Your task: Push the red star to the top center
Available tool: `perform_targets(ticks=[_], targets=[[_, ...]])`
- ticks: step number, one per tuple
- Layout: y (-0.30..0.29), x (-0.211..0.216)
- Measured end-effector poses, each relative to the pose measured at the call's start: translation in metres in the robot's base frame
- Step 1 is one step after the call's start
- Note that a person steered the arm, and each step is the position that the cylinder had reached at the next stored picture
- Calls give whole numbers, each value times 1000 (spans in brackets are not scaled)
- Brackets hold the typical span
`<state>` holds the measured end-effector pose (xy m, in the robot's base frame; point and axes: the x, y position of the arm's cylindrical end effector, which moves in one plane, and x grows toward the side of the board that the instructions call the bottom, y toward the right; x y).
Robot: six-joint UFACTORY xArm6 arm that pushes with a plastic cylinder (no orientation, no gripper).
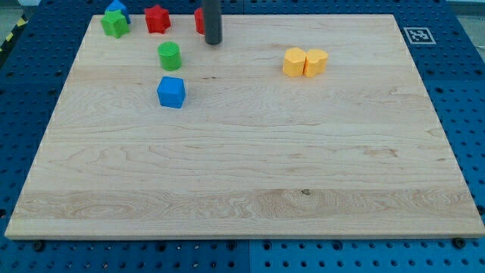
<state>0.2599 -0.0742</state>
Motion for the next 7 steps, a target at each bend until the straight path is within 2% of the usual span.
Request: perform_targets(ticks=[2, 3, 4, 5, 6, 7], targets=[[-87, 17], [-126, 49], [-230, 8], [-231, 6], [-230, -41], [-230, -68]])
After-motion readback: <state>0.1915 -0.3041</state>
